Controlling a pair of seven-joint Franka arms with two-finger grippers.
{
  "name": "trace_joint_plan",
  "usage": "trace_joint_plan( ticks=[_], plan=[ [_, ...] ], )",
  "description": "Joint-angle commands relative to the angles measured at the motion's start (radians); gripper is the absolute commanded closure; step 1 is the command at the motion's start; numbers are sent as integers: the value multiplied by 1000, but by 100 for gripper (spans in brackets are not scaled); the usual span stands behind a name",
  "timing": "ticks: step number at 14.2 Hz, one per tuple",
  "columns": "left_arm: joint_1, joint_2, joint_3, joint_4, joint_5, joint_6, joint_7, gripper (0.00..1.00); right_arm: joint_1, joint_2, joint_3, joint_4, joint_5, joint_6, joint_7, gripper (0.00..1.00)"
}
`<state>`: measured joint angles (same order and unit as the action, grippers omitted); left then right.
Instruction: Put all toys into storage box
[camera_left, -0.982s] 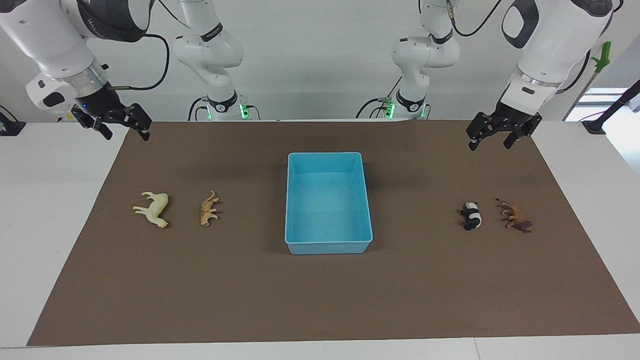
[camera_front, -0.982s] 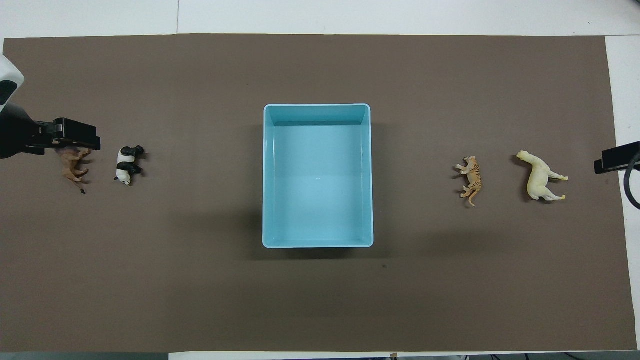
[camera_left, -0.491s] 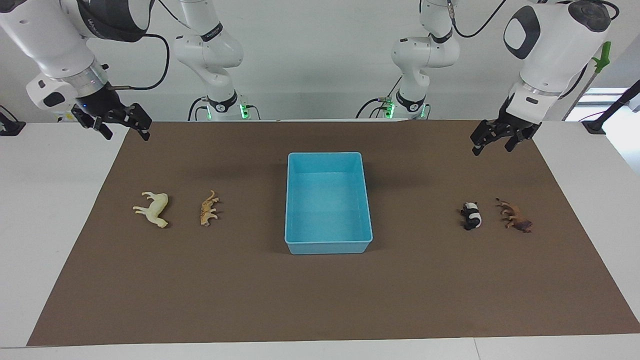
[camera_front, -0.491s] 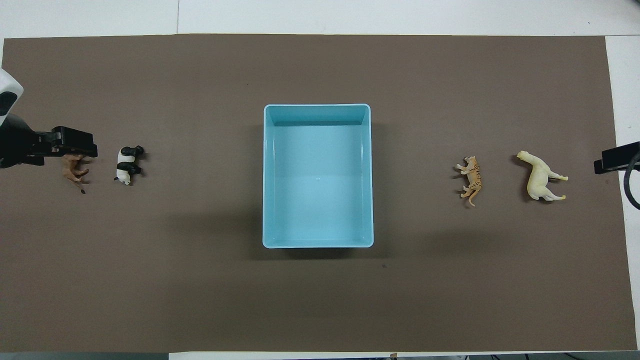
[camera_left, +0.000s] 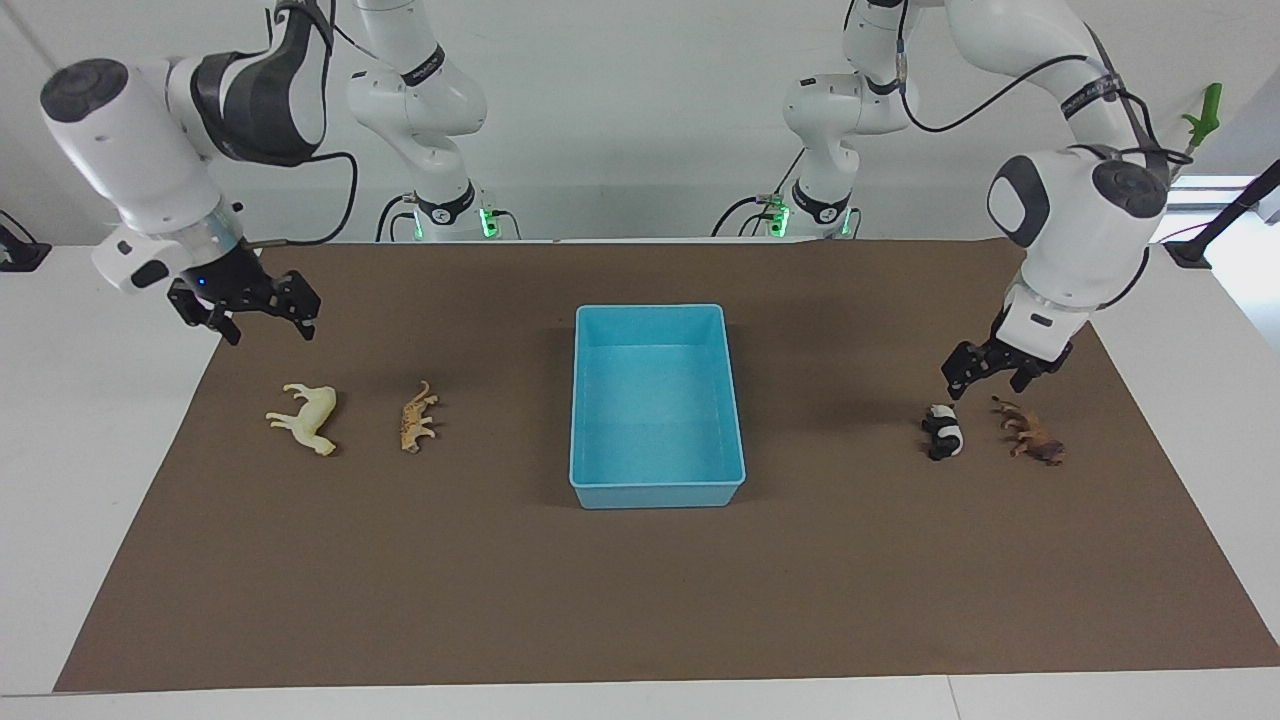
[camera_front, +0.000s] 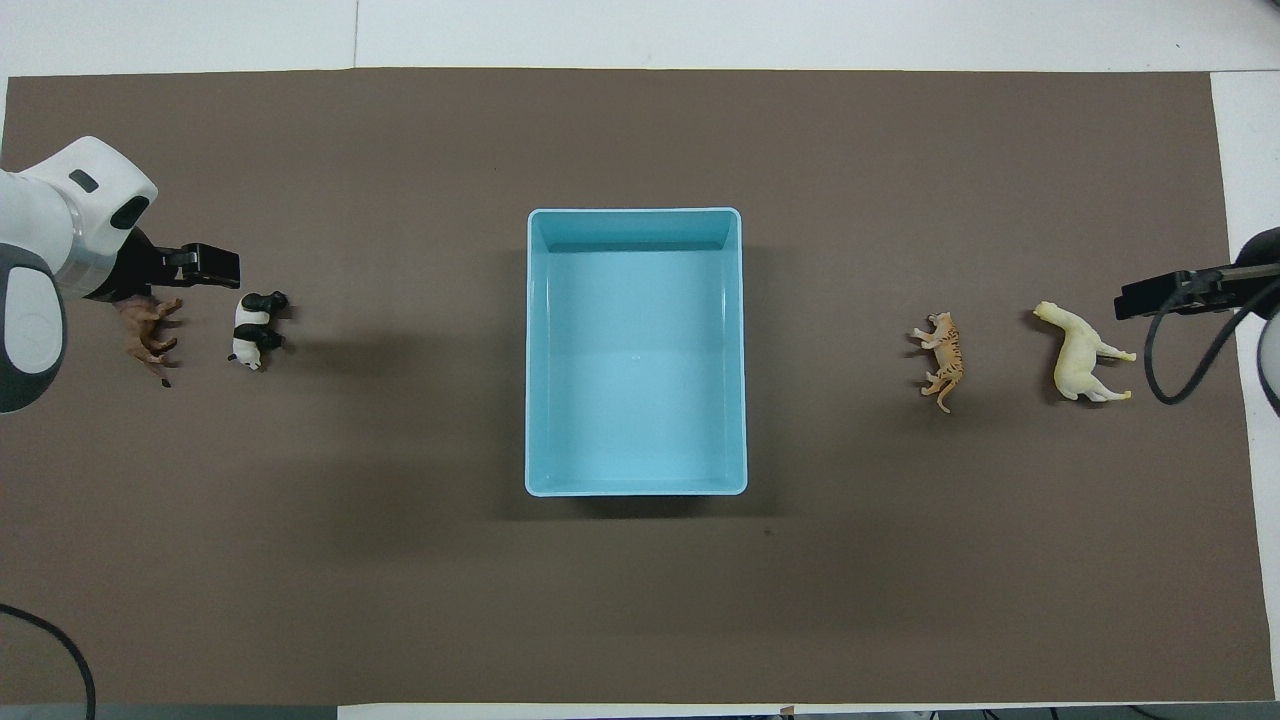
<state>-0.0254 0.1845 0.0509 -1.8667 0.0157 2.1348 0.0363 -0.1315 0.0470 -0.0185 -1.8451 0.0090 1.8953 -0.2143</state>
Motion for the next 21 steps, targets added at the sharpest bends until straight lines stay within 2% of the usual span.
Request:
trace_joint_plan(
  ticks=[1, 3, 4, 6, 10, 13, 15, 16, 17, 20, 21],
  plan=[
    [54, 22, -6, -69, 17, 124, 82, 0, -10, 89, 6, -21, 11, 92, -77, 0],
    [55, 97, -6, -66, 17, 197, 82, 0, -19, 96, 5, -122, 11, 207, -140, 0],
    [51, 113, -6, -69, 17, 203, 82, 0, -29, 97, 5, -165, 11, 255, -163, 0],
    [45, 113, -8, -78, 15, 182, 80, 0, -37, 91, 3, -212, 11, 265, -165, 0],
    [42, 116, -8, -126, 15, 223, 77, 0, -66, 83, 0, -229, 11, 209, 45, 0],
    [42, 119, -8, -173, 15, 306, 73, 0, -66, 88, 0, -247, 6, 229, 145, 0],
    [42, 119, -9, -170, 12, 303, 70, 0, -68, 112, 0, -256, -3, 284, 155, 0],
    [41, 121, -9, -172, 6, 303, 64, 10, -69, 122, 0, -263, -4, 301, 156, 0],
    [41, 119, -9, -175, 3, 303, 60, 10, -69, 132, -1, -263, -7, 324, 155, 0],
    [41, 119, -9, -175, 3, 301, 60, 6, -92, 155, -1, -264, -12, 346, 147, 0],
    [41, 118, -9, -178, 3, 298, 60, 0, -102, 162, -1, -267, -12, 353, 142, 0]
  ],
)
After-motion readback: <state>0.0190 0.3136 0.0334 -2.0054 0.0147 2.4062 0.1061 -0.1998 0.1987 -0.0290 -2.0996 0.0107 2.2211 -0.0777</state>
